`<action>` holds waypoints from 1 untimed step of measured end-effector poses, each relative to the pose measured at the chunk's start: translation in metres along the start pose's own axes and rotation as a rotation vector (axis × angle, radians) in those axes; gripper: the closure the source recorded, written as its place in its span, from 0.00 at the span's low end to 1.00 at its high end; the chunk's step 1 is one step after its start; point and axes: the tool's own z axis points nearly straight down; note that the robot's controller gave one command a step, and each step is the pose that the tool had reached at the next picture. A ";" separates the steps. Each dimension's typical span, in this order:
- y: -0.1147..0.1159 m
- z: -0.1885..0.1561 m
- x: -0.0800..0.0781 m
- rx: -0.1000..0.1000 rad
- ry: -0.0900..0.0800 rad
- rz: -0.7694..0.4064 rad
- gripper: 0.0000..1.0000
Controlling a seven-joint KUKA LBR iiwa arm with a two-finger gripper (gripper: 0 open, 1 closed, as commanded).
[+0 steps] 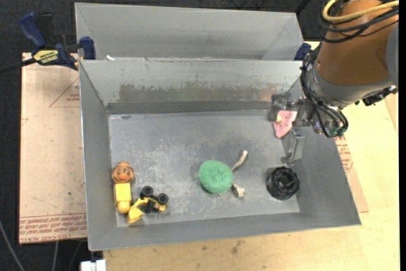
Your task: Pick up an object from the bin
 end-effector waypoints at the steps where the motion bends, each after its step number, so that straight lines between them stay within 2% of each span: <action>1: 0.000 -0.005 -0.001 0.001 -0.008 -0.002 0.00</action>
Offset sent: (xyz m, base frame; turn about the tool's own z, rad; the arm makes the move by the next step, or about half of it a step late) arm 0.0239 0.0519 -0.1204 -0.1357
